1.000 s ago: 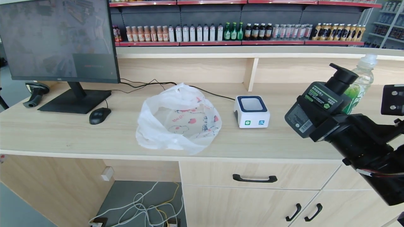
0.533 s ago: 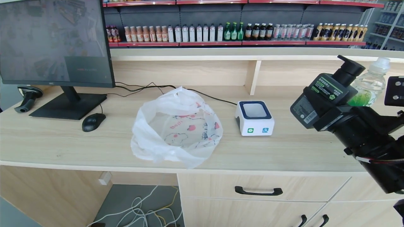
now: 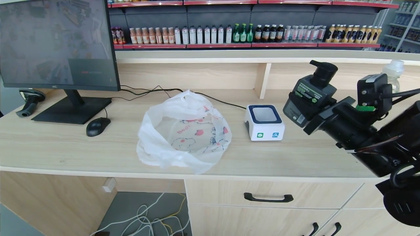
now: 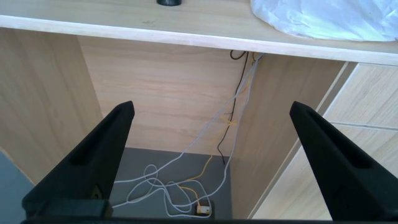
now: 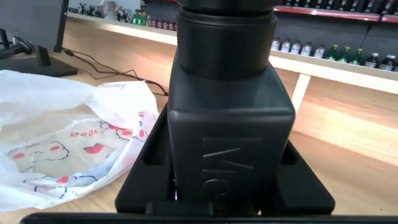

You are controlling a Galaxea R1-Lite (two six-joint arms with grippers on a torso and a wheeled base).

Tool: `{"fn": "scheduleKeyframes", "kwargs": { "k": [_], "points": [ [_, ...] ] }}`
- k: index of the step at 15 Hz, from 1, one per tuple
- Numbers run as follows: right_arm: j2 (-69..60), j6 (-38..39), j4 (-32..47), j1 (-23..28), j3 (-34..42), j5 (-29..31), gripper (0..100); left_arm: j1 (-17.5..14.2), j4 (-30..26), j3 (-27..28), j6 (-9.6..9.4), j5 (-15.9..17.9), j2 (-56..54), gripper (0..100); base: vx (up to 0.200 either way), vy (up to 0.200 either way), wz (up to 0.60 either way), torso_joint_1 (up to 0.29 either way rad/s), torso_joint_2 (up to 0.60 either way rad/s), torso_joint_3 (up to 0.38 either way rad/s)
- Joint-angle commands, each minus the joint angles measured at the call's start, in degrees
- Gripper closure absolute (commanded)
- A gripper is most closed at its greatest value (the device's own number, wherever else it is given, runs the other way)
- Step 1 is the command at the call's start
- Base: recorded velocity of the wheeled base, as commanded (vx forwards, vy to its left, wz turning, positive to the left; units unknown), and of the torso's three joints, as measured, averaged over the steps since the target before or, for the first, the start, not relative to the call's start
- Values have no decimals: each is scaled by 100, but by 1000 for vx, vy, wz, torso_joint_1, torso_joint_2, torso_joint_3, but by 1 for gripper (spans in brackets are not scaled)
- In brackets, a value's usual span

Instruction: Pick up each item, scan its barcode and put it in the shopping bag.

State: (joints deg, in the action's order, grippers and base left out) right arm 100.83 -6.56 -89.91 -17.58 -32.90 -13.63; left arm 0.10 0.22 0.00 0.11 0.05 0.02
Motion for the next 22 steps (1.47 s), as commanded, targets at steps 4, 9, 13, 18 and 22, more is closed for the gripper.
{"fn": "scheduleKeyframes", "kwargs": {
  "k": [4, 9, 13, 18, 22],
  "points": [
    [745, -566, -9, 79, -1131, -615, 100, -1, 4, 0, 7, 4, -2, 0, 0, 0, 0, 0, 0, 0],
    [1273, -1278, -9, 316, -1544, -1406, 100, -1, 4, 0, 7, -5, -2, 0, 0, 0, 0, 0, 0, 0],
    [1554, -2201, -9, 334, -2080, -1432, 100, -1, 4, 0, 7, -5, -2, 0, 0, 0, 0, 0, 0, 0],
    [1835, -2842, -9, 325, -2221, -1643, 100, -1, 4, 0, 15, -5, -2, 0, 0, 0, 0, 0, 0, 0],
    [1976, -3115, -9, 316, -2335, -1968, 100, -1, 4, 0, 15, -5, -2, 0, 0, 0, 0, 0, 0, 0]
  ]
}}
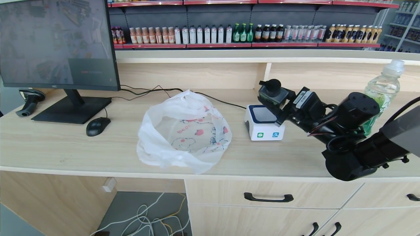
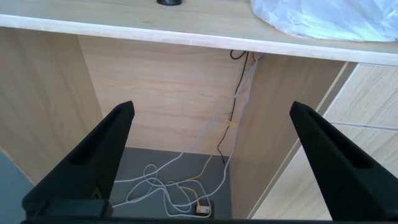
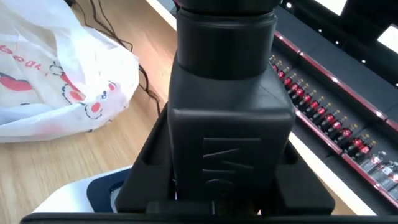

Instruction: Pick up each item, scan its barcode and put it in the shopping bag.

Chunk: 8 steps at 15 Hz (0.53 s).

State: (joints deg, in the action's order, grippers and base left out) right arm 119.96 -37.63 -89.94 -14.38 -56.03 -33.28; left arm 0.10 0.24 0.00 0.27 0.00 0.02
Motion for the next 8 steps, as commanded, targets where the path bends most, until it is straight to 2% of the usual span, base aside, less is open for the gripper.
{"fn": "scheduleKeyframes", "kwargs": {
  "k": [1, 8],
  "points": [
    [89, -7, -6, -3, -40, -38, 100, -1, 2, 0, 0, 9, -2, 0, 0, 0, 0, 0, 0, 0],
    [212, -157, -6, 6, -101, -117, 100, -1, 2, 0, 8, 0, -2, 0, 0, 0, 0, 0, 0, 0]
  ]
}}
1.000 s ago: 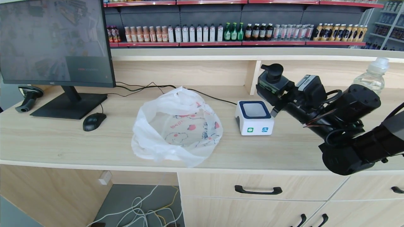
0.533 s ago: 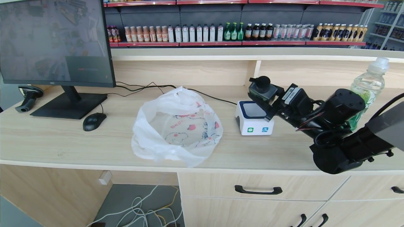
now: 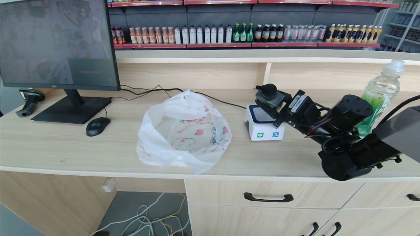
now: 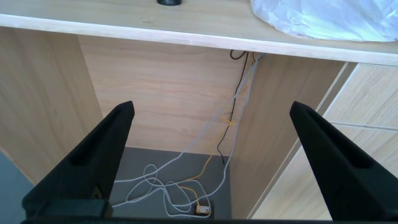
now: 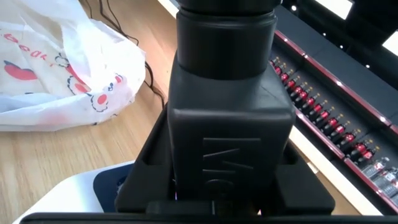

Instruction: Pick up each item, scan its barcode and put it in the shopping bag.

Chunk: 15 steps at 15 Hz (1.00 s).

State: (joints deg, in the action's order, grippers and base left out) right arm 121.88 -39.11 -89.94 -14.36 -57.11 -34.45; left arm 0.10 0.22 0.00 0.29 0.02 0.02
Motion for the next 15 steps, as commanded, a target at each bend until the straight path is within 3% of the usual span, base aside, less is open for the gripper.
{"fn": "scheduleKeyframes", "kwargs": {
  "k": [1, 10, 15],
  "points": [
    [37, -18, -6, 3, -10, -27, 100, -1, 4, 0, 6, -2, -2, 0, 0, 0, 0, 0, 0, 0],
    [-24, 44, -6, -5, -63, -9, 100, -1, 4, 0, 6, -2, -2, 0, 0, 0, 0, 0, 0, 0],
    [-798, 914, -6, -14, 288, 993, 100, -1, -4, 0, -3, -2, -2, 0, 0, 0, 0, 0, 0, 0]
  ]
}}
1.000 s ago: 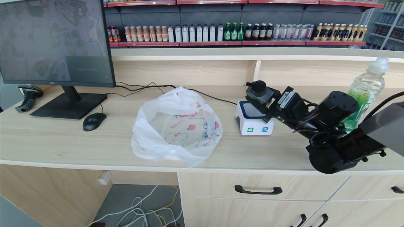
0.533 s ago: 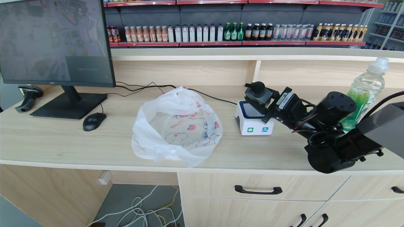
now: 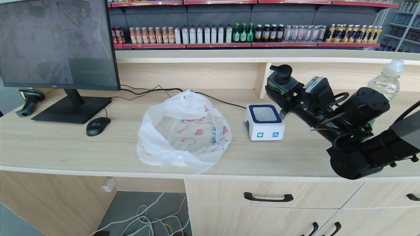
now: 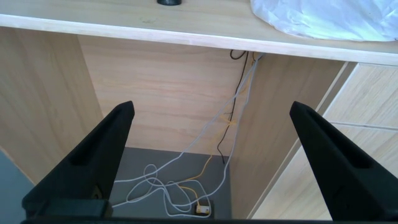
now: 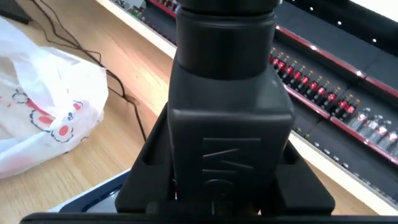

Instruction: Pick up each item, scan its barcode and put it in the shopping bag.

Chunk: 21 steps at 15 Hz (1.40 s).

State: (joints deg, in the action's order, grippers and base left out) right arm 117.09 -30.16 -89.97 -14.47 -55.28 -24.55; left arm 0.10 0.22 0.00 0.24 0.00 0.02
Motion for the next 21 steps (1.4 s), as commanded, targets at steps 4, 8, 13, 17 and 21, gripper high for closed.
{"fn": "scheduleKeyframes", "kwargs": {
  "k": [4, 8, 13, 17, 21],
  "points": [
    [-1092, 1531, -3, -109, 1195, 1453, 100, -1, -4, 0, -16, 0, -2, 0, 0, 0, 0, 0, 0, 0],
    [-1347, 2199, -3, -117, 1802, 1629, 100, -1, -4, 0, -16, 9, -2, 0, -100, 0, 0, 4, 2, 1],
    [-1505, 2295, -3, -126, 2109, 1699, 100, -1, 4, 0, -16, 9, -2, 0, -80, 0, 0, 1, 2, 1],
    [-1566, 2313, -3, -126, 2118, 1699, 100, -1, 4, 0, -16, 9, -2, 0, 0, 0, 0, 0, 0, 0],
    [-1558, 2348, -3, -126, 2048, 1699, 100, -1, 4, 0, -16, 9, -2, 0, 0, 0, 150, 1, 2, 1]
  ]
}}
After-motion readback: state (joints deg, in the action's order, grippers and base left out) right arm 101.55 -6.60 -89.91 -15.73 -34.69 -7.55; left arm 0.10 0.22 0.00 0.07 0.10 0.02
